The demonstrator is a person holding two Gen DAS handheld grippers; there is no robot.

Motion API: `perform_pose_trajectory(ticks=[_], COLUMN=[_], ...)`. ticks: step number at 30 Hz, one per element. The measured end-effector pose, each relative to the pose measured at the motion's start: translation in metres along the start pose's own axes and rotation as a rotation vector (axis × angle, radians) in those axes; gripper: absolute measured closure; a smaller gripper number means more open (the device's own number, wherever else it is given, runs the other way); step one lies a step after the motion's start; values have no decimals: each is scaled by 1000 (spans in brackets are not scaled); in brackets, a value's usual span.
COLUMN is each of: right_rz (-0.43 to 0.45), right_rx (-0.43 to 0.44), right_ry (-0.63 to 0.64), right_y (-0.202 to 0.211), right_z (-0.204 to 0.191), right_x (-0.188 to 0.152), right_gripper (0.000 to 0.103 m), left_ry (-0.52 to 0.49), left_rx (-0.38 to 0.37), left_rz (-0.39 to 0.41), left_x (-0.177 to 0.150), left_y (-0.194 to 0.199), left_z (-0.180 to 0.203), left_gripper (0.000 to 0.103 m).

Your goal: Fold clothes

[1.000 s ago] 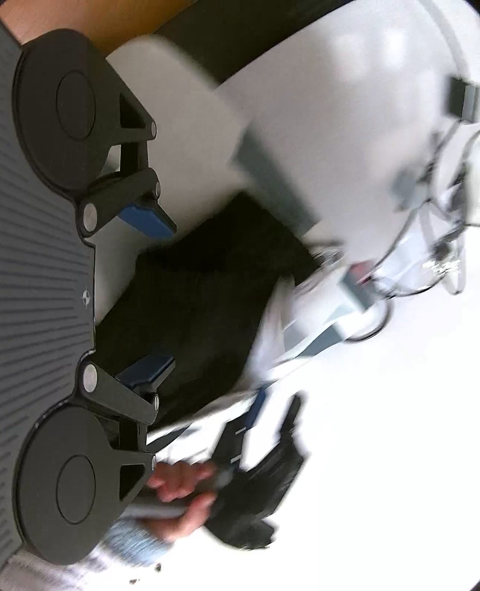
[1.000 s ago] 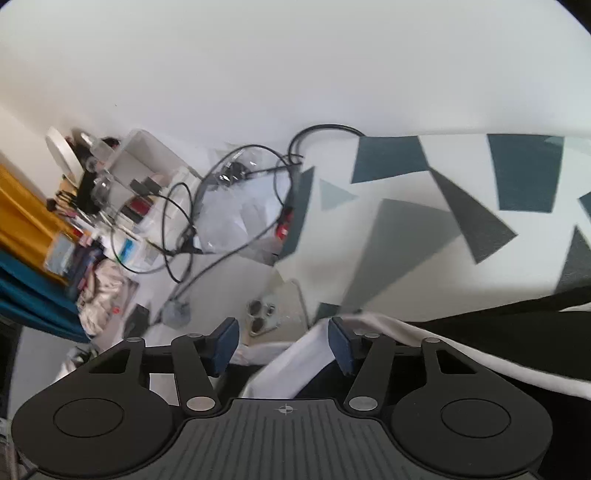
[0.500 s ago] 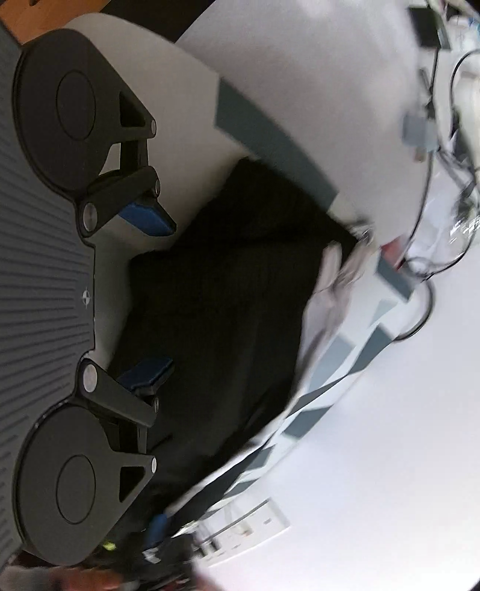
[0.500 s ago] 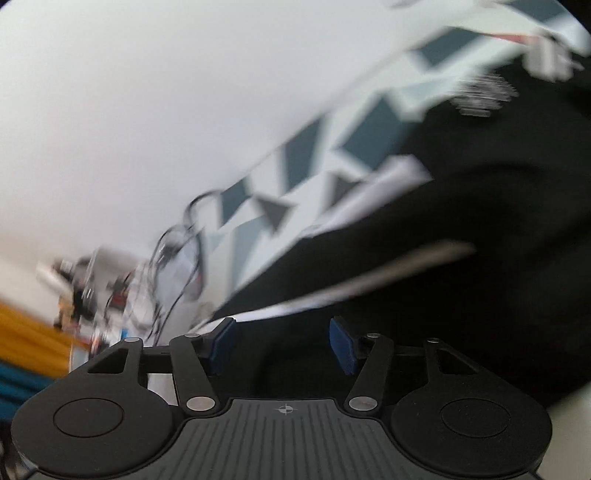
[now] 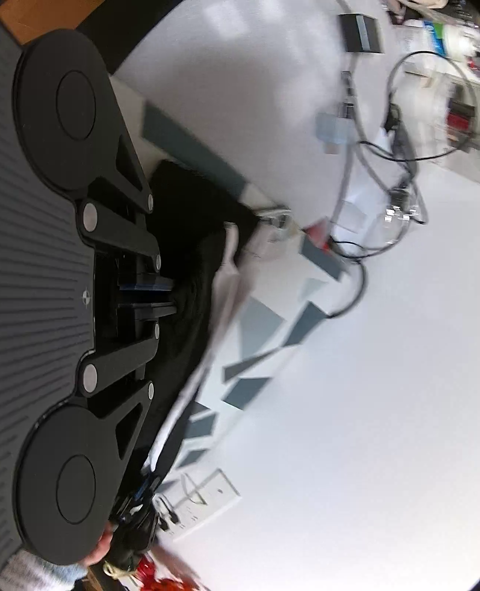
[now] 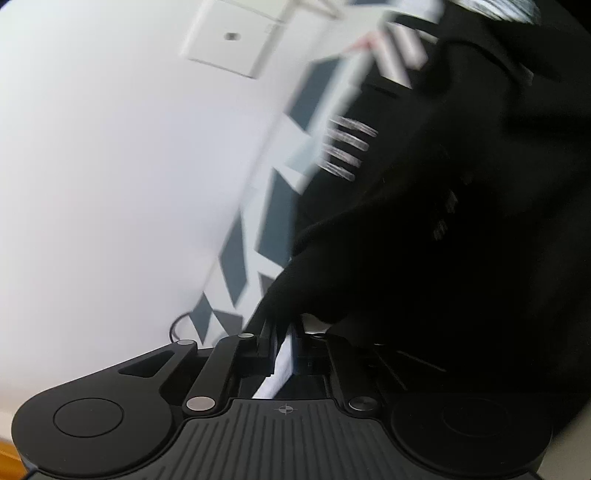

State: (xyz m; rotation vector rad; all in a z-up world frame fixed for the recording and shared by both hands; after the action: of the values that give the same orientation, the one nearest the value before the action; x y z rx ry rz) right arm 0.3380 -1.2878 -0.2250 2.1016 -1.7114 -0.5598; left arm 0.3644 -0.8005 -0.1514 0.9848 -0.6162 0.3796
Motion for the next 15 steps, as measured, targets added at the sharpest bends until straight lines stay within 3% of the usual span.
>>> perform_pose_trajectory(ticks=[2,5,7,8,9,10,13,15], right_rz=[29,65,24,-13,-53,-92,-173,-181], right_rx=[44,96,120,124,118,102,31,2], right_ry=[62,150,190,193,191,185,143,66], right_y=[-8,-13,-13,-12,-10,-7,6,18], right_z=[-22,-50,-57,-54,-47,-35,8,38], right_x=[6,7,-2,-9,-17,-25,-43,-49], right_gripper=[95,73,72,69,67,67,67,66], left_ry=[11,57,90,89,88,86,78,71], left_rx=[4,81,92,79,66,53,44,48], left_rz=[26,55,8,-22,-52,-83,-135,-157], left_x=[14,28,27,22,17,12,-2,-11], left_y=[7,-5,-25,-33,-41,-50,-64,-70], left_z=[-3,-22,-32,-34,-35,-36,-36,-35], left_gripper=[97,97,89,84,68,58,54,54])
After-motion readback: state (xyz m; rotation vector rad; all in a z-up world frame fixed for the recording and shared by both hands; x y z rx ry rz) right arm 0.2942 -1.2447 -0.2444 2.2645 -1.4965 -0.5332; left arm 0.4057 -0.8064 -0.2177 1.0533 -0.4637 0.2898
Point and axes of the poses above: each gripper's, at about its wrist camera, not at the fingertips, and y roughly against the way its jaws point, z to its right, x to its top, the point moved 6 cm from there along -y, roughly the way its jaws point, and after that the axes turned 12 degrees about -y, right-handed, at the moved point
